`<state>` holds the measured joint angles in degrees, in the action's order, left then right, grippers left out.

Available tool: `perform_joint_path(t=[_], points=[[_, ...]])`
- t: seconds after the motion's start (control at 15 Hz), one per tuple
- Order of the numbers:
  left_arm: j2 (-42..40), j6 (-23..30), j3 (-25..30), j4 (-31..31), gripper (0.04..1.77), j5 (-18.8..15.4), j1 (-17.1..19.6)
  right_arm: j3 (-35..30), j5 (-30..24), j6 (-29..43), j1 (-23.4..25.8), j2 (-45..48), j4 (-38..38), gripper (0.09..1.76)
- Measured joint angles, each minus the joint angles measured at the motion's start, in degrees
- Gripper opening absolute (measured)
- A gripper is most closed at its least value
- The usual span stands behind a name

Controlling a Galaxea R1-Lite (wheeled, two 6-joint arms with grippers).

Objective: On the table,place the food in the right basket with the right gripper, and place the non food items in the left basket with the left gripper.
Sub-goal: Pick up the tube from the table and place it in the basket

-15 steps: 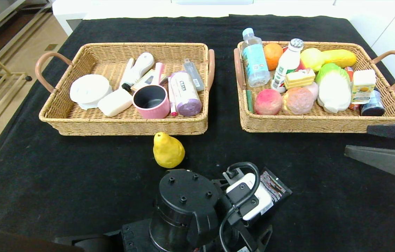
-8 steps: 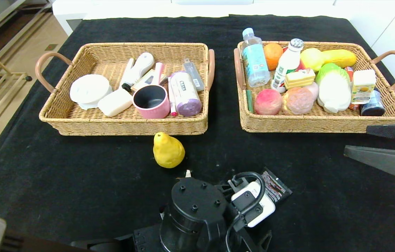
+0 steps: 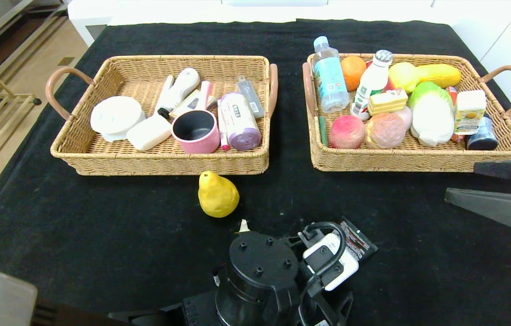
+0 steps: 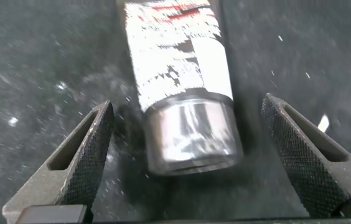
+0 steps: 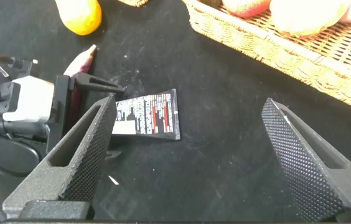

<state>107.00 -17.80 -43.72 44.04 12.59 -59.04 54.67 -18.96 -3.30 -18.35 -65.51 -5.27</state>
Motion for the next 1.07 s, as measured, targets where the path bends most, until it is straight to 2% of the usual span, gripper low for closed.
perform_joint_path(t=[0.07,0.2,0.4,1.07], points=[[0.2,0.0,0.1,0.4,1.71,0.2,0.0,0.0,0.0,0.0,0.0,0.0,0.0,1.71],[0.5,0.0,0.2,0.5,1.33,0.2,0.0,0.0,0.0,0.0,0.0,0.0,0.0,1.71],[0.6,0.0,0.3,0.5,0.94,0.2,-0.1,0.0,0.0,0.0,0.0,0.0,0.0,1.71],[0.5,0.0,0.4,0.5,0.89,0.2,-0.1,0.0,0.0,0.0,0.0,0.0,0.0,1.71]])
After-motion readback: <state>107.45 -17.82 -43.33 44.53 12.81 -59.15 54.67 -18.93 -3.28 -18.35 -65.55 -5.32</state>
